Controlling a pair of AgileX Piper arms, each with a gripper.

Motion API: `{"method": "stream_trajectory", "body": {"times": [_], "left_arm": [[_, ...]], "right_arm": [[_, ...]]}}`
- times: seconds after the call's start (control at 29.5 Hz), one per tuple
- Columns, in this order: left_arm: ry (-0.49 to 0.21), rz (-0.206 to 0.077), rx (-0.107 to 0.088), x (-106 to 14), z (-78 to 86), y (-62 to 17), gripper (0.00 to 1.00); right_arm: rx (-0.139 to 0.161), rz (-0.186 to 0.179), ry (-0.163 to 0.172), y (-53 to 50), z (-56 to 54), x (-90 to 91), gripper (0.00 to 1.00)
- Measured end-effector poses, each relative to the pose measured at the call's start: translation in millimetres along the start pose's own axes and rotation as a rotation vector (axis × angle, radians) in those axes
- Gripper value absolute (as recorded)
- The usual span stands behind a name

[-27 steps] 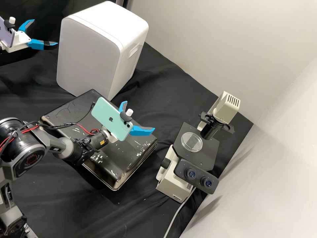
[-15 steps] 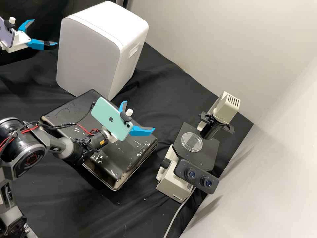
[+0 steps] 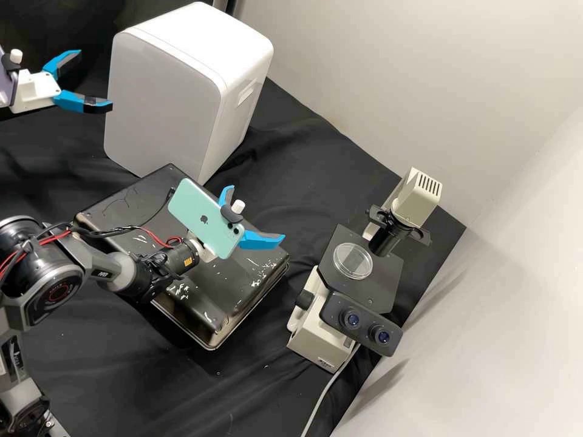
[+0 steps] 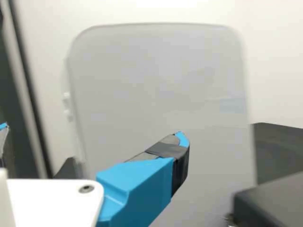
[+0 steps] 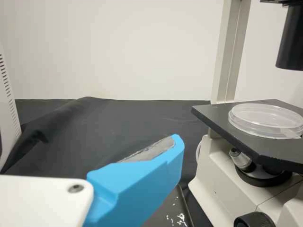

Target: Place the petri dish on the bench

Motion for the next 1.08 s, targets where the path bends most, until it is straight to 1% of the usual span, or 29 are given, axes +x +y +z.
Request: {"method": "stream_trajectory", "body": {"times": [0.1, 0.14, 0.17, 0.27, 0.3, 0.34, 0.44, 0.54, 0.58, 0.68, 0.75, 0.81, 0.88, 0.98, 1.05, 1.08], "left_arm": [[-0.052, -0.009, 0.007, -11.3, 7.5, -7.9, 1.00], [-0.075, -0.024, 0.006, -15.5, 11.2, -11.3, 1.00], [-0.099, -0.035, 0.008, -19.3, 14.6, -13.0, 1.00], [-0.182, -0.079, -0.010, -32.8, 24.9, -18.9, 1.00], [-0.207, -0.089, -0.014, -37.8, 27.5, -19.6, 1.00], [-0.235, -0.097, -0.026, -44.5, 31.0, -19.4, 1.00], [-0.269, -0.102, -0.056, -56.0, 35.4, -17.3, 1.00], [-0.301, -0.107, -0.077, -68.8, 39.5, -15.5, 1.00], [-0.314, -0.110, -0.080, -72.3, 40.9, -15.6, 1.00], [-0.353, -0.119, -0.079, -83.9, 45.6, -16.0, 1.00], [-0.386, -0.111, -0.072, -92.0, 50.3, -14.5, 1.00], [-0.408, -0.107, -0.073, -98.4, 54.2, -14.4, 1.00], [-0.437, -0.112, -0.078, -104.9, 59.4, -15.7, 1.00], [-0.497, -0.122, -0.056, -111.2, 68.9, -18.5, 1.00], [-0.531, -0.122, -0.047, -113.1, 74.7, -19.8, 1.00], [-0.544, -0.131, -0.043, -113.2, 77.7, -22.3, 1.00]], "right_arm": [[0.000, 0.000, 0.000, 0.0, 0.0, 0.0, 1.00], [0.000, 0.000, 0.000, 0.0, 0.0, 0.0, 1.00], [0.000, 0.000, 0.000, 0.0, 0.0, 0.0, 1.00], [0.000, 0.000, 0.000, 0.0, 0.0, 0.0, 1.00], [0.000, 0.000, 0.000, 0.0, 0.0, 0.0, 1.00], [0.000, 0.000, 0.000, 0.0, 0.0, 0.0, 1.00], [0.000, 0.000, 0.000, 0.0, 0.0, 0.0, 1.00], [0.000, 0.000, 0.000, 0.0, 0.0, 0.0, 1.00], [0.000, 0.000, 0.000, 0.0, 0.0, 0.0, 1.00], [0.000, 0.000, 0.000, 0.0, 0.0, 0.0, 1.00], [0.000, 0.000, 0.000, 0.0, 0.0, 0.0, 1.00], [0.000, 0.000, 0.000, 0.0, 0.0, 0.0, 1.00], [0.000, 0.000, 0.000, 0.0, 0.0, 0.0, 1.00], [0.000, 0.000, 0.000, 0.0, 0.0, 0.0, 1.00], [0.000, 0.000, 0.000, 0.0, 0.0, 0.0, 1.00], [0.000, 0.000, 0.000, 0.0, 0.0, 0.0, 1.00]]}}
